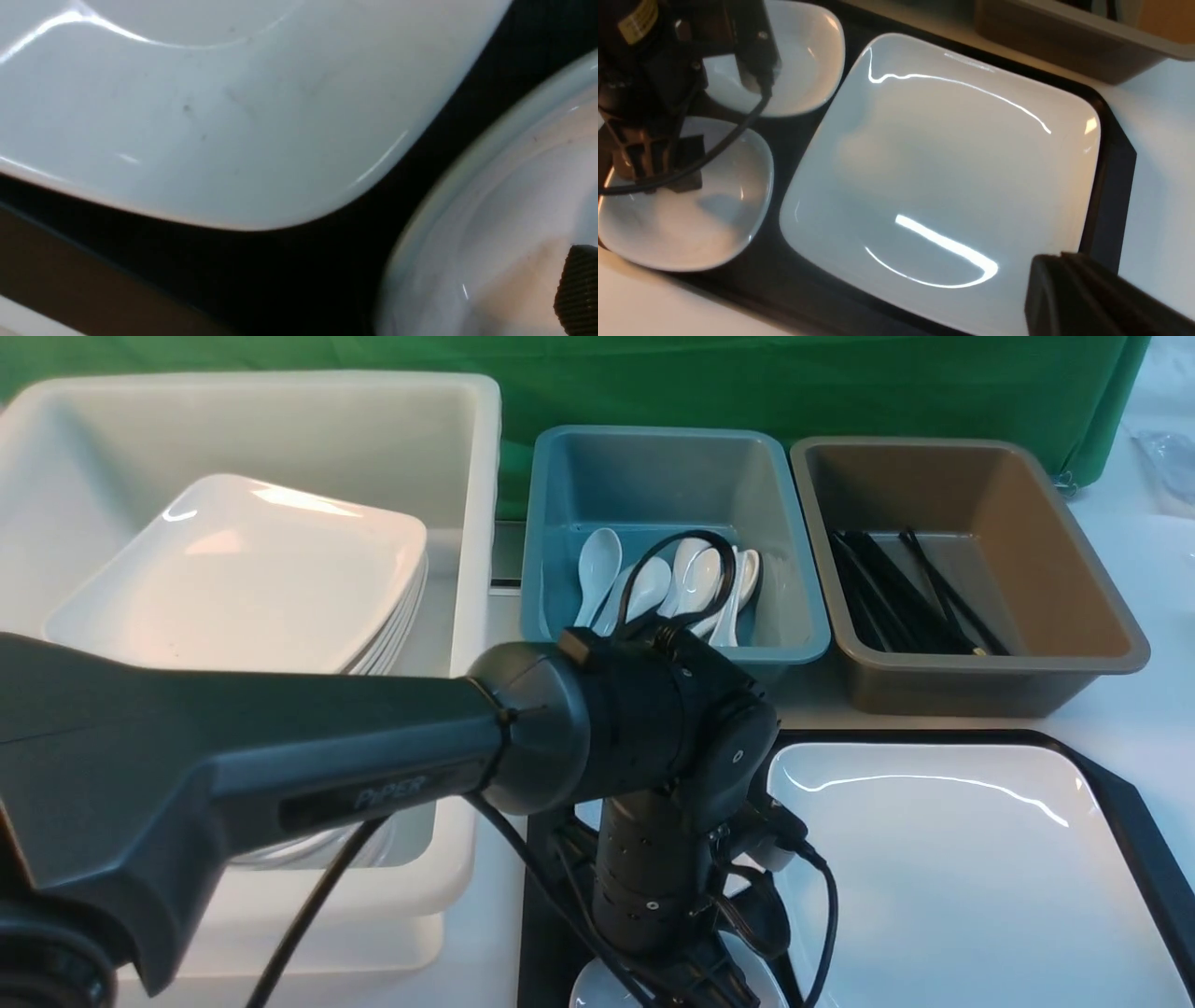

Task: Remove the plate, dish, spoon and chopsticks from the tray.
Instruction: Use the left arm to grab a small plate from the dinner plate, then use the left arm to put the small plate into the large storage box on the left, then use the left arm to grab a small plate from the dinner plate

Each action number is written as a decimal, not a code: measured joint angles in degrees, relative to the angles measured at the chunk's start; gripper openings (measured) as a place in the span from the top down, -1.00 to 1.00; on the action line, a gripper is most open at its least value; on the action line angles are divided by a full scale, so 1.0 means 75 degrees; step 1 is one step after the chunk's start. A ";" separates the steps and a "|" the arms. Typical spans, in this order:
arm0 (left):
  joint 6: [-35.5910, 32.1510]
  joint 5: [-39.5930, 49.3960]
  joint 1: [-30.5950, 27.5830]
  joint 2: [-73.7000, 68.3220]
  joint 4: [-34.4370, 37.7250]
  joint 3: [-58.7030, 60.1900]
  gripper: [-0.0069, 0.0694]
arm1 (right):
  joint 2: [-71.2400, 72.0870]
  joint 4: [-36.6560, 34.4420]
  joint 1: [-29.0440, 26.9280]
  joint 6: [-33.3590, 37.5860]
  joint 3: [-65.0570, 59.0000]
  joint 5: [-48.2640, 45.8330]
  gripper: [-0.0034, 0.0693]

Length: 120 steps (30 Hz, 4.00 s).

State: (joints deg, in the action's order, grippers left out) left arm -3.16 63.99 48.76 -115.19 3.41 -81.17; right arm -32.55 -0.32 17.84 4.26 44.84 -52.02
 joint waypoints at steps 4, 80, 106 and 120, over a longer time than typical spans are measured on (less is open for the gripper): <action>-0.0117 -0.0001 0.0000 0.0000 0.0032 0.0172 -0.40 | 0.0000 0.0000 0.0000 0.0000 0.0000 0.0080 0.85; 0.0299 -0.3370 -0.7719 0.6084 0.2463 0.4766 0.63 | 0.0000 -0.0026 -0.0009 -0.0022 0.0000 0.0750 0.80; -0.0907 -0.1799 -0.3307 0.6260 0.1315 0.1477 0.73 | 0.0000 -0.0200 -0.0009 -0.0028 0.0000 0.0829 0.76; -0.0260 -0.3011 0.0177 0.2334 -0.0960 0.1477 0.37 | 0.0000 -0.0200 -0.0009 -0.0314 0.0000 0.0829 0.76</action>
State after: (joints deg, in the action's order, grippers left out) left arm -5.10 41.40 50.09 -97.69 -3.79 -70.09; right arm -32.55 -1.83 17.77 1.91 44.84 -45.80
